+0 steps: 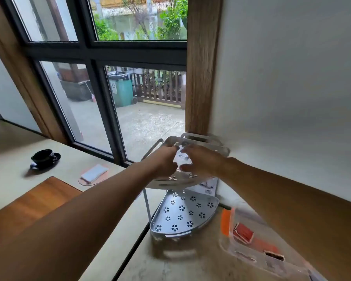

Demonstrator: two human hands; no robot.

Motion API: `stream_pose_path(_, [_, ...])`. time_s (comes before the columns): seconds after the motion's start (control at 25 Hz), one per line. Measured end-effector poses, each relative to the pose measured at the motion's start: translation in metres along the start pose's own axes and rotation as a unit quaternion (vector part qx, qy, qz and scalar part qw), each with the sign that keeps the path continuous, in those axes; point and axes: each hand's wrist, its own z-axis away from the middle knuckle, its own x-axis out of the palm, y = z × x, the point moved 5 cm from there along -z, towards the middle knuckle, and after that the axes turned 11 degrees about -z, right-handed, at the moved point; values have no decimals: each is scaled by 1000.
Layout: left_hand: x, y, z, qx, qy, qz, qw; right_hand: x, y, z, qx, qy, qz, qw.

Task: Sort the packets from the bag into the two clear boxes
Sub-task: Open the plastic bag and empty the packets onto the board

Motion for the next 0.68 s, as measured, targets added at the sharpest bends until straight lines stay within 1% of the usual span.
stream_pose_path(0.04, [9, -1, -4, -20, -21, -10, 1000, 3, 5, -7, 11, -3, 4, 1000])
stream_pose_path(0.12, [22, -3, -7, -46, -38, -2, 998, 9, 15, -15, 33, -15, 20, 999])
stream_pose_path(0.2, [30, -4, -7, -53, -37, 30, 997, 19, 24, -21, 37, -28, 32, 998])
stream_pose_path(0.28, [27, -9, -6, -61, -15, 59, 996, 23, 29, -23, 35, -17, 6, 999])
stream_pose_path(0.36, [22, -12, -5, -53, 22, 51, 997, 18, 24, -23, 20, -4, 36, 999])
stream_pose_path(0.48, [18, -12, 1, -39, 34, 47, 998, 13, 17, -18, 12, 19, 63, 998])
stream_pose_path(0.52, [17, -13, 4, -31, 38, 50, 998, 12, 18, -15, 11, 31, 46, 998])
stream_pose_path(0.6, [11, -15, 10, -21, 65, 73, 995, 8, 22, -8, 16, 58, -31, 998])
stream_pose_path(0.68, [0, -17, 15, -32, 102, 128, 986, -1, 24, 3, 11, 92, -100, 991])
